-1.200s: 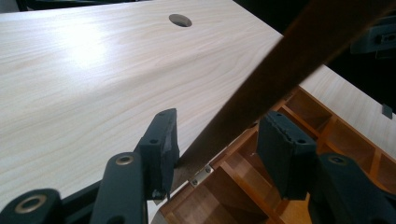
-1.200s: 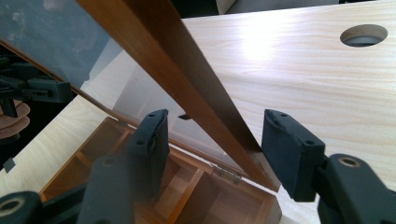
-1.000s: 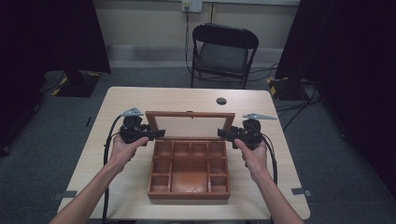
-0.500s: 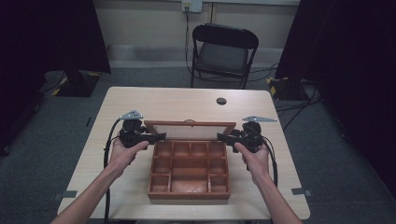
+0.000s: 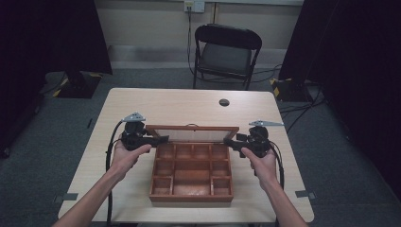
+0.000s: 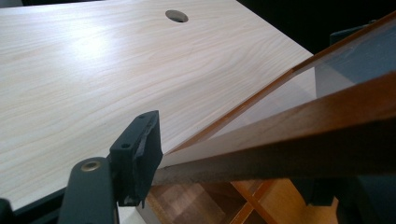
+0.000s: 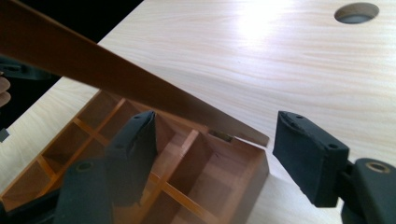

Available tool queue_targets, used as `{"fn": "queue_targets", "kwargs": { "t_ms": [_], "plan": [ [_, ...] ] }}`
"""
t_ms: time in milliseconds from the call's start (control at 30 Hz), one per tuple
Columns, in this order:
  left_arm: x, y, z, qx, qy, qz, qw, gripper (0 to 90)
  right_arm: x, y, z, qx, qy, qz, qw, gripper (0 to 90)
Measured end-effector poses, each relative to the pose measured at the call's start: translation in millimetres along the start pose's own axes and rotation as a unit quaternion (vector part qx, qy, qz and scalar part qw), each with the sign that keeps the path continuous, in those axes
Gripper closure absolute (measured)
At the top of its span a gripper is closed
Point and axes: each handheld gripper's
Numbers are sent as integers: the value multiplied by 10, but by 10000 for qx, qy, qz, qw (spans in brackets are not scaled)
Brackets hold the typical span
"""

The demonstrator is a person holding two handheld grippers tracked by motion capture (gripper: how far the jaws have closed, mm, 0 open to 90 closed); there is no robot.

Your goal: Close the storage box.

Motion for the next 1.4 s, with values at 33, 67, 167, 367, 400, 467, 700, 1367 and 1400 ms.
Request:
{"fn": "queue_targets", "kwargs": {
  "t_ms": [33,67,167,367,400,467,700,1367,1400],
  "plan": [
    [-4,2,1,6,-3,-2,10000,327,8,18,-13,-15,-9,22,10000,301],
    [-5,2,3,6,-12,0,10000,327,14,35,-23,-35,-12,1,10000,306],
    [-14,2,6,27,18,-28,10000,327,21,82,-43,-9,-79,-105,9999,319],
    [5,9,1,-5,59,-75,10000,321,60,206,-74,-120,-77,-188,9997,342],
    [13,8,1,-19,72,-66,10000,320,74,209,-71,-116,-80,-171,9998,343],
    [40,12,-1,4,143,-88,9999,317,90,204,-63,-80,-53,-200,9998,343],
    [60,34,-18,-39,103,-88,9999,300,94,183,-95,-32,-218,-296,9993,365],
    [94,177,-178,-270,-24,-6,9996,258,352,18,208,258,273,14,9993,346],
    [100,185,-184,-280,-24,18,9996,257,374,-29,244,328,235,49,9992,349]
  ]
}}
Point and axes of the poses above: each handheld gripper's, and its own axes: x roughly backward along the jaws, z roughly out of its top, y roughly to its right, and after that the axes turned 10 degrees about -y, right-handed
